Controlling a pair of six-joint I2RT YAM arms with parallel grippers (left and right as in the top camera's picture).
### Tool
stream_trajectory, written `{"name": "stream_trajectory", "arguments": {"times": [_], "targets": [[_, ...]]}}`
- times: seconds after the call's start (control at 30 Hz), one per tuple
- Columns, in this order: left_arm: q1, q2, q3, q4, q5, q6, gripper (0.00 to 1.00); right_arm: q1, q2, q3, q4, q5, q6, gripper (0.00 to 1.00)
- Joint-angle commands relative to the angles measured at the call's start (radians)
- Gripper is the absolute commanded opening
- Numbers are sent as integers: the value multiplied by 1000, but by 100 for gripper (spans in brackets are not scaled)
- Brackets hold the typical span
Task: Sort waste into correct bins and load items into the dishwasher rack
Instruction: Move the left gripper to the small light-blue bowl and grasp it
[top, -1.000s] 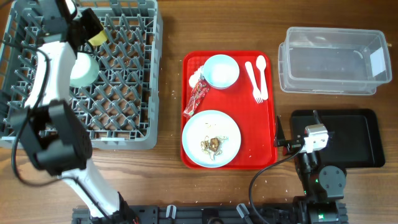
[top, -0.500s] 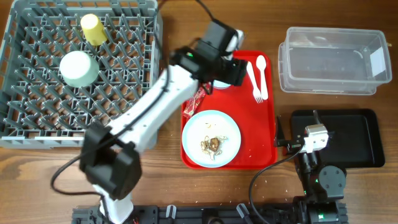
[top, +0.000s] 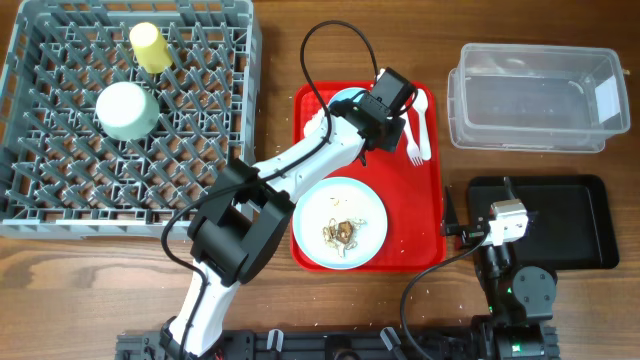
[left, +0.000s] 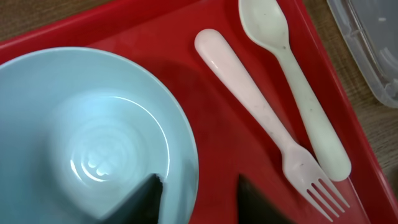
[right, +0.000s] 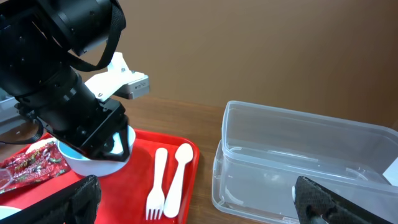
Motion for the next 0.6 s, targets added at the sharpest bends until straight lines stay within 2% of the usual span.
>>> {"name": "stream_trajectory", "arguments": {"times": [0.0,0.17,0.27,0.3,0.37,0.5,0.57], "targets": [[-1,11,-5,-5,-16,-11,19,-4,-5,0,3,10,12,100],[-2,13,-38,0,-16,-10,22,-4,-5,0,3,10,12,100],[-4,14,-39,-11,-13,-55,21,-4,-5,0,3,10,12,100],[-4,15,-39,-13,-13,-55,18,-4,-5,0,3,10,12,100],[-5,15,-39,-9,-13,-55,4,-4,-5,0,3,10,12,100],[-11,-28,-16,18,143,-56,4,-4,-4,0,3,10,12,100],[-10,-95,16,35,177,-56,4,-4,-5,0,3,10,12,100]]}}
